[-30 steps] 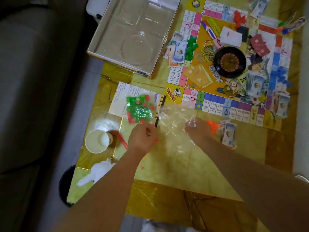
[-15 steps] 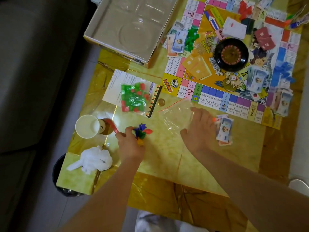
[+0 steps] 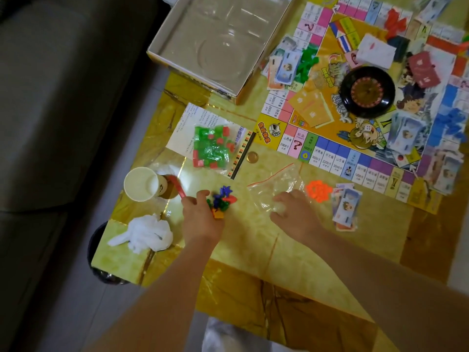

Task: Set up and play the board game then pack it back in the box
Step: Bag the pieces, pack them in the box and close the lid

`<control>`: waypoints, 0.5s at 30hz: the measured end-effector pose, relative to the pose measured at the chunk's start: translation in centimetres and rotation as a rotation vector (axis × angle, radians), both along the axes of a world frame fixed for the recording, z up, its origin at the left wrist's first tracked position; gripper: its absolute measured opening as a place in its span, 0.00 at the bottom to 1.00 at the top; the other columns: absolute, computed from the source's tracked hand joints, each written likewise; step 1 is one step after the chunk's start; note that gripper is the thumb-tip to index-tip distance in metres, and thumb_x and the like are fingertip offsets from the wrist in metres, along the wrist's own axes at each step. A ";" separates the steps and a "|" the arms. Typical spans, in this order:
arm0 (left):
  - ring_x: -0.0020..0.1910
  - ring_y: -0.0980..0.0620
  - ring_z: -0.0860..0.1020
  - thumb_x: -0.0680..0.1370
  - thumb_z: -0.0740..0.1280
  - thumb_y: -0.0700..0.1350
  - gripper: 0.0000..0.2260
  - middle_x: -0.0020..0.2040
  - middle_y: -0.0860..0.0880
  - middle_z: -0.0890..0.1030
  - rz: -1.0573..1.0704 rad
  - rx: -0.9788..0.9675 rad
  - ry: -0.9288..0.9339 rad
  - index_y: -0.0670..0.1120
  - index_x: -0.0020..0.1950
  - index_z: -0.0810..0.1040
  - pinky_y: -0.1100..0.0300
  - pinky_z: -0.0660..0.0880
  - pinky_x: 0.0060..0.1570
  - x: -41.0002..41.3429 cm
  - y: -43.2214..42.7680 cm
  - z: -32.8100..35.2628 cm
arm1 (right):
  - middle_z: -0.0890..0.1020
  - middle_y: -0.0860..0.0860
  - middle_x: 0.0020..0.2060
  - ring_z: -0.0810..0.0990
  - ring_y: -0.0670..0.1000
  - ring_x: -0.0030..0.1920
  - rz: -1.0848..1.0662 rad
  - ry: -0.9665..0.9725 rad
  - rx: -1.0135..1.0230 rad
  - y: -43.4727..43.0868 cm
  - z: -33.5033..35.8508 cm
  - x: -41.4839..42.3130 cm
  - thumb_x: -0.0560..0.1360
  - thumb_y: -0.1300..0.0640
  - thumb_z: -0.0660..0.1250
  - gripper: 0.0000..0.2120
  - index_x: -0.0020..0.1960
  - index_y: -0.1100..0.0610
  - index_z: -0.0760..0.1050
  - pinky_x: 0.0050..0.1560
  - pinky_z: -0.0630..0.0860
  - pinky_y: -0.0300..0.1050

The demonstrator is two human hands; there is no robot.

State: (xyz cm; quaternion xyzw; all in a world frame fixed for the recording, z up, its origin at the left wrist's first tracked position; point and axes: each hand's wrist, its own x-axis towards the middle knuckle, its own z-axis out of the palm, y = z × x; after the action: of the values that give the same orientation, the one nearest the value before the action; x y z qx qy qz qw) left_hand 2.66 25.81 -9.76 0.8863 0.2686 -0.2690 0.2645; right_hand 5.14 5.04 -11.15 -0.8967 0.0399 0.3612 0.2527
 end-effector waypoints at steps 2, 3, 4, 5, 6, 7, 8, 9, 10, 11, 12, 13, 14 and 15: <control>0.61 0.43 0.71 0.72 0.71 0.41 0.28 0.66 0.43 0.63 0.024 -0.004 -0.007 0.48 0.70 0.65 0.51 0.74 0.53 0.6 -0.2 0.4 | 0.76 0.49 0.54 0.77 0.52 0.55 -0.030 -0.014 0.042 -0.1 0.4 0.8 0.75 0.51 0.67 0.16 0.62 0.51 0.75 0.59 0.73 0.50; 0.60 0.43 0.72 0.73 0.70 0.41 0.27 0.66 0.43 0.63 0.039 -0.012 -0.021 0.47 0.70 0.65 0.51 0.74 0.52 1.1 -0.3 0.6 | 0.78 0.48 0.51 0.78 0.50 0.53 -0.053 0.005 0.074 0.0 0.7 1.3 0.76 0.52 0.66 0.14 0.60 0.51 0.75 0.58 0.74 0.50; 0.59 0.43 0.73 0.73 0.69 0.40 0.26 0.66 0.43 0.63 0.051 -0.022 -0.040 0.46 0.69 0.66 0.52 0.74 0.51 1.5 -0.3 0.7 | 0.79 0.46 0.49 0.79 0.49 0.52 -0.084 0.037 0.111 0.1 0.9 1.8 0.76 0.52 0.66 0.12 0.59 0.50 0.76 0.57 0.75 0.49; 0.57 0.43 0.74 0.74 0.68 0.40 0.24 0.66 0.42 0.64 0.060 -0.030 -0.063 0.45 0.69 0.67 0.54 0.73 0.50 2.1 -0.3 0.9 | 0.80 0.45 0.48 0.80 0.48 0.51 -0.120 0.063 0.143 0.4 1.1 2.4 0.76 0.52 0.66 0.11 0.58 0.49 0.76 0.56 0.76 0.49; 0.56 0.43 0.74 0.75 0.67 0.39 0.23 0.66 0.42 0.65 0.067 -0.032 -0.088 0.45 0.68 0.68 0.55 0.71 0.49 2.6 -0.1 1.0 | 0.80 0.45 0.48 0.80 0.49 0.50 -0.161 0.080 0.173 0.7 1.2 2.9 0.76 0.53 0.66 0.08 0.55 0.47 0.76 0.55 0.77 0.49; 0.56 0.43 0.74 0.75 0.66 0.39 0.21 0.65 0.42 0.66 0.074 -0.032 -0.112 0.44 0.67 0.68 0.55 0.71 0.50 3.4 0.1 1.2 | 0.81 0.45 0.48 0.82 0.50 0.48 -0.212 0.093 0.206 1.1 1.3 3.5 0.76 0.53 0.66 0.06 0.52 0.46 0.76 0.51 0.78 0.48; 0.57 0.42 0.74 0.75 0.66 0.39 0.20 0.64 0.42 0.67 0.078 -0.026 -0.142 0.44 0.67 0.69 0.55 0.71 0.52 4.2 0.3 1.3 | 0.82 0.46 0.48 0.82 0.51 0.45 -0.273 0.106 0.249 1.6 1.4 4.1 0.76 0.54 0.66 0.04 0.51 0.46 0.76 0.46 0.78 0.46; 0.57 0.42 0.74 0.75 0.65 0.39 0.19 0.63 0.42 0.68 0.071 -0.023 -0.172 0.43 0.66 0.70 0.53 0.71 0.54 5.3 0.6 1.4 | 0.82 0.48 0.47 0.82 0.51 0.43 -0.339 0.115 0.294 2.2 1.5 5.0 0.77 0.56 0.65 0.04 0.50 0.48 0.76 0.41 0.77 0.42; 0.56 0.42 0.75 0.75 0.65 0.40 0.18 0.62 0.42 0.69 0.070 -0.031 -0.191 0.43 0.66 0.70 0.52 0.72 0.55 6.2 0.8 1.5 | 0.81 0.49 0.47 0.82 0.50 0.40 -0.397 0.127 0.336 2.7 1.9 5.6 0.78 0.57 0.65 0.04 0.51 0.51 0.77 0.38 0.75 0.39; 0.54 0.43 0.75 0.76 0.64 0.40 0.17 0.60 0.43 0.70 0.072 -0.043 -0.202 0.43 0.65 0.71 0.53 0.71 0.55 7.4 1.1 1.6 | 0.81 0.50 0.46 0.81 0.48 0.38 -0.452 0.131 0.372 3.3 2.2 6.5 0.78 0.59 0.64 0.05 0.53 0.54 0.77 0.38 0.74 0.37; 0.52 0.44 0.75 0.77 0.63 0.41 0.16 0.59 0.43 0.71 0.074 -0.063 -0.196 0.43 0.65 0.71 0.54 0.70 0.54 8.9 1.6 1.6 | 0.80 0.51 0.45 0.80 0.47 0.37 -0.517 0.138 0.408 3.9 2.5 7.6 0.78 0.59 0.63 0.06 0.54 0.56 0.76 0.38 0.74 0.37; 0.51 0.45 0.75 0.78 0.62 0.40 0.15 0.58 0.43 0.73 0.076 -0.079 -0.194 0.43 0.64 0.72 0.56 0.69 0.52 10.2 2.0 1.6 | 0.80 0.52 0.44 0.79 0.47 0.35 -0.576 0.148 0.443 4.5 2.8 8.6 0.79 0.59 0.63 0.06 0.55 0.57 0.76 0.38 0.74 0.37; 0.51 0.45 0.76 0.78 0.62 0.40 0.13 0.57 0.43 0.75 0.077 -0.088 -0.193 0.43 0.63 0.74 0.56 0.69 0.51 11.7 2.5 1.6 | 0.80 0.53 0.43 0.79 0.47 0.35 -0.640 0.164 0.477 5.1 3.1 9.9 0.80 0.59 0.62 0.07 0.55 0.58 0.76 0.38 0.74 0.38; 0.52 0.45 0.76 0.78 0.62 0.40 0.12 0.56 0.43 0.77 0.085 -0.097 -0.199 0.43 0.61 0.75 0.57 0.70 0.50 12.9 2.9 1.6 | 0.80 0.54 0.42 0.79 0.48 0.34 -0.690 0.179 0.509 5.6 3.3 11.0 0.80 0.58 0.61 0.06 0.54 0.58 0.75 0.37 0.74 0.40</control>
State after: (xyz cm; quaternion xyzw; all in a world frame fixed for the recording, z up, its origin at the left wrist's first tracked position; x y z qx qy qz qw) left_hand 15.53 28.72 -8.19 0.8826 0.2651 -0.1810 0.3436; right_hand 16.16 10.68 -7.84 -0.7051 0.2684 0.3302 0.5672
